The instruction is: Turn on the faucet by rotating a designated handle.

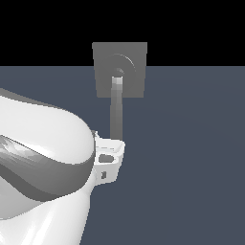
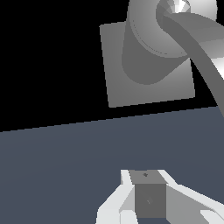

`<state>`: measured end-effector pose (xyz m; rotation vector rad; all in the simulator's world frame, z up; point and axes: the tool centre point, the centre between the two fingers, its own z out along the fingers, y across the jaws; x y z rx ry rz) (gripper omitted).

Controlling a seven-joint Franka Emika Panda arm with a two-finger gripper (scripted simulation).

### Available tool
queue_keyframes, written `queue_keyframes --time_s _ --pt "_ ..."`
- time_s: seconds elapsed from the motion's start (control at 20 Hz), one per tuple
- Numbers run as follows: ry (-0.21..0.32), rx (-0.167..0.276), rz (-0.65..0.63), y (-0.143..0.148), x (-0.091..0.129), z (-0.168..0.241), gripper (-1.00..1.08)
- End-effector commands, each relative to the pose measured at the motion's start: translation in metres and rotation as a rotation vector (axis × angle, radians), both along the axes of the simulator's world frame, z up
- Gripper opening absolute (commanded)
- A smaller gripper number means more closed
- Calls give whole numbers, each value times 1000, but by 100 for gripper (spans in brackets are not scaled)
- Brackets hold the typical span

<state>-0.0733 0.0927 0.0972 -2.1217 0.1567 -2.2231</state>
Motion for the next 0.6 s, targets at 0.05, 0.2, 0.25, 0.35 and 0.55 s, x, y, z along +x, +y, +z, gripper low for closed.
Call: queue_keyframes --time_s 0.05,0.2,0.25,0.35,0.55 --pt "38 -56 -14 -11 -4 -13 -100" --pt "48 -70 -18 -14 -6 -16 -100" --pt "48 -70 -18 -14 -6 -16 -100" --pt "48 -70 -18 -14 -6 -16 -100" --pt "46 -68 -17 -26 -6 -15 -100"
